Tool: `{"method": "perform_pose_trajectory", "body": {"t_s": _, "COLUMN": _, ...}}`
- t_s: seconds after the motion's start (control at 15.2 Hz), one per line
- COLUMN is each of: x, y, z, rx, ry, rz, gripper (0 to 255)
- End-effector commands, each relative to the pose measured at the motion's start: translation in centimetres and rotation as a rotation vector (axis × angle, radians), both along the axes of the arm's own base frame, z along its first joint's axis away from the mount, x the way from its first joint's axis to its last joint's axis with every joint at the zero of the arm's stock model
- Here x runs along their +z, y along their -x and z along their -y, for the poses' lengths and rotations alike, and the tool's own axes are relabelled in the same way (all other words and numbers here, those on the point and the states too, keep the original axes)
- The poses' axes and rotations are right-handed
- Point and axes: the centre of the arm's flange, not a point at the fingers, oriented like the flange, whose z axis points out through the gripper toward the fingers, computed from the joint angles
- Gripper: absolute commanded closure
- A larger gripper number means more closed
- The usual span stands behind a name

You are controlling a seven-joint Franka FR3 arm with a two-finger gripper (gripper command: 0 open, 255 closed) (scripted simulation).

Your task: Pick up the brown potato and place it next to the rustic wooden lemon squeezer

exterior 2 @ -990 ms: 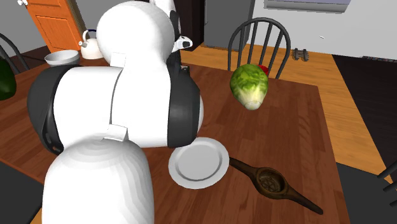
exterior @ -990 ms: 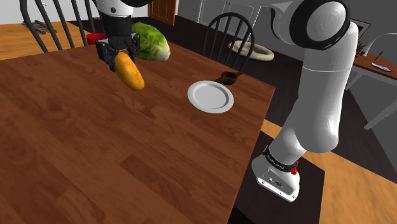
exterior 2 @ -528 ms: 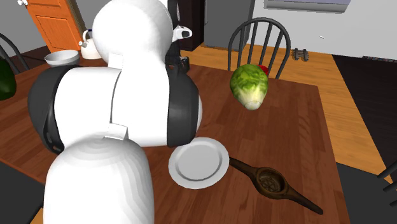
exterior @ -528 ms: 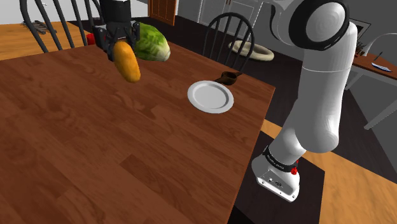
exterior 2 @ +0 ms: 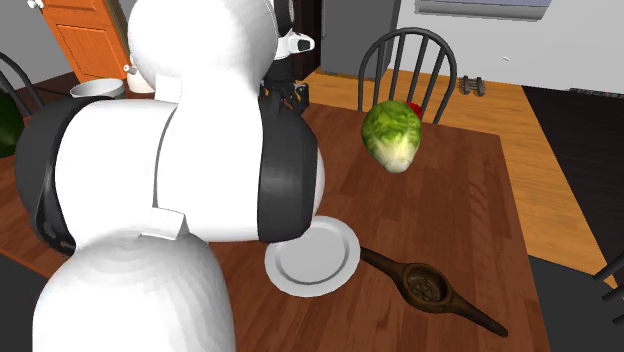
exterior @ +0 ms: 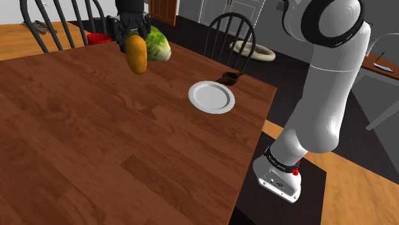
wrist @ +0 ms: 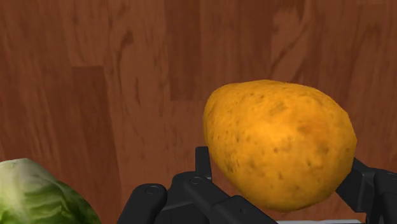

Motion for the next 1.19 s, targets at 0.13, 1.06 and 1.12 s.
{"method": "perform_pose_trajectory", "body": {"t_s": 0.13, "x": 0.0, "y": 0.9, "z": 5.4, "rx": 0.000, "ry": 0.000, "rz": 0.000, "gripper": 255}}
{"method": "perform_pose_trajectory", "body": {"t_s": 1.06, "x": 0.1, "y": 3.8, "z": 23.7, "rx": 0.000, "ry": 0.000, "rz": 0.000, "gripper": 255}}
{"method": "perform_pose_trajectory", "body": {"t_s": 1.12, "x": 0.1, "y": 4.0, "z": 25.0, "rx": 0.000, "ry": 0.000, "rz": 0.000, "gripper": 255}}
